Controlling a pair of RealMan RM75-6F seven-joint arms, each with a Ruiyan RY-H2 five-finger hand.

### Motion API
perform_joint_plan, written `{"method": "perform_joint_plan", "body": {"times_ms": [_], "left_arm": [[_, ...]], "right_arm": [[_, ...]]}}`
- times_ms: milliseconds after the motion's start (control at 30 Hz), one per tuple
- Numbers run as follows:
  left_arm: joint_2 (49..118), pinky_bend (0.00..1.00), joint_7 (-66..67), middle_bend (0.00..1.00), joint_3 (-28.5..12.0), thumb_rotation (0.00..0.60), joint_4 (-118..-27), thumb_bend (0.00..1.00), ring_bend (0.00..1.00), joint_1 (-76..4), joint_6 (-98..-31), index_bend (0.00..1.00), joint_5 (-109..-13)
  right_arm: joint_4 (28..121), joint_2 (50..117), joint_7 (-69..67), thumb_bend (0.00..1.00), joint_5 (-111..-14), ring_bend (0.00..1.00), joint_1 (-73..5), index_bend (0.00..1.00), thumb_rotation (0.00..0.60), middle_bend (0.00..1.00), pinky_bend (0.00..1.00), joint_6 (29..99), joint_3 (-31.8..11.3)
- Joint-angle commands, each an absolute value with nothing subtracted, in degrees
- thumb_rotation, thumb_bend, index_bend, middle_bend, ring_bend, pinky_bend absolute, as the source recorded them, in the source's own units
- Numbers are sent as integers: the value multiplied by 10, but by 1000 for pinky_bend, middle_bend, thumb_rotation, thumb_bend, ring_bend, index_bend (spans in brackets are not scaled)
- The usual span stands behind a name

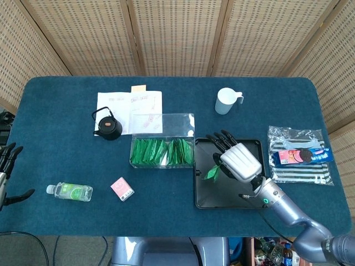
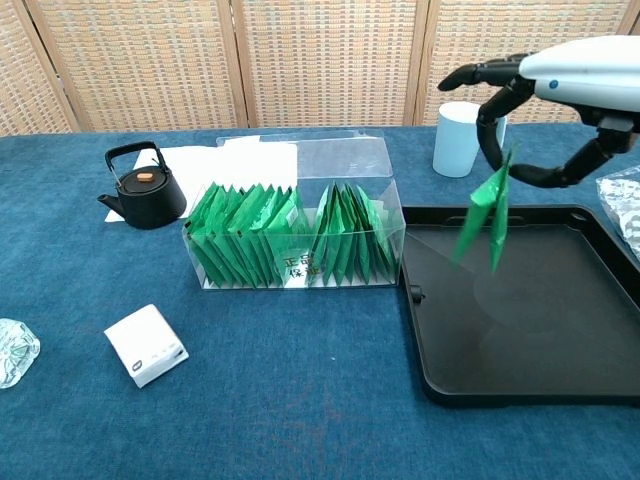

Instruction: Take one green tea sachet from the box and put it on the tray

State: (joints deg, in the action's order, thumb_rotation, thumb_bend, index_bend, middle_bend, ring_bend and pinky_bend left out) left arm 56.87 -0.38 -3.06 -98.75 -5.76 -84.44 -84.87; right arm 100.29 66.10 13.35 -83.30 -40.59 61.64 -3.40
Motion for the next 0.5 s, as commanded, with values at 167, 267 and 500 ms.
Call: {"method": "perform_joint_plan", "body": {"times_ms": [167, 267, 500], "left_arm": [[568, 0, -6, 0, -31, 600, -987, 60, 0, -59, -842, 0, -848], [567, 0, -7, 0, -30, 600, -988, 59, 0, -58, -844, 0, -851], [573, 0, 1, 0, -27, 600, -986, 59, 0, -54, -857, 0, -863]], "right_arm": [[1024, 620, 184, 96, -771, 0, -382, 118, 600, 0, 81, 622, -46], [1034, 605, 173, 85, -783, 0, -365, 117, 600, 0, 79, 649, -48], [1063, 584, 128, 0, -843, 0, -288, 82, 600, 0, 21, 758, -29]]}}
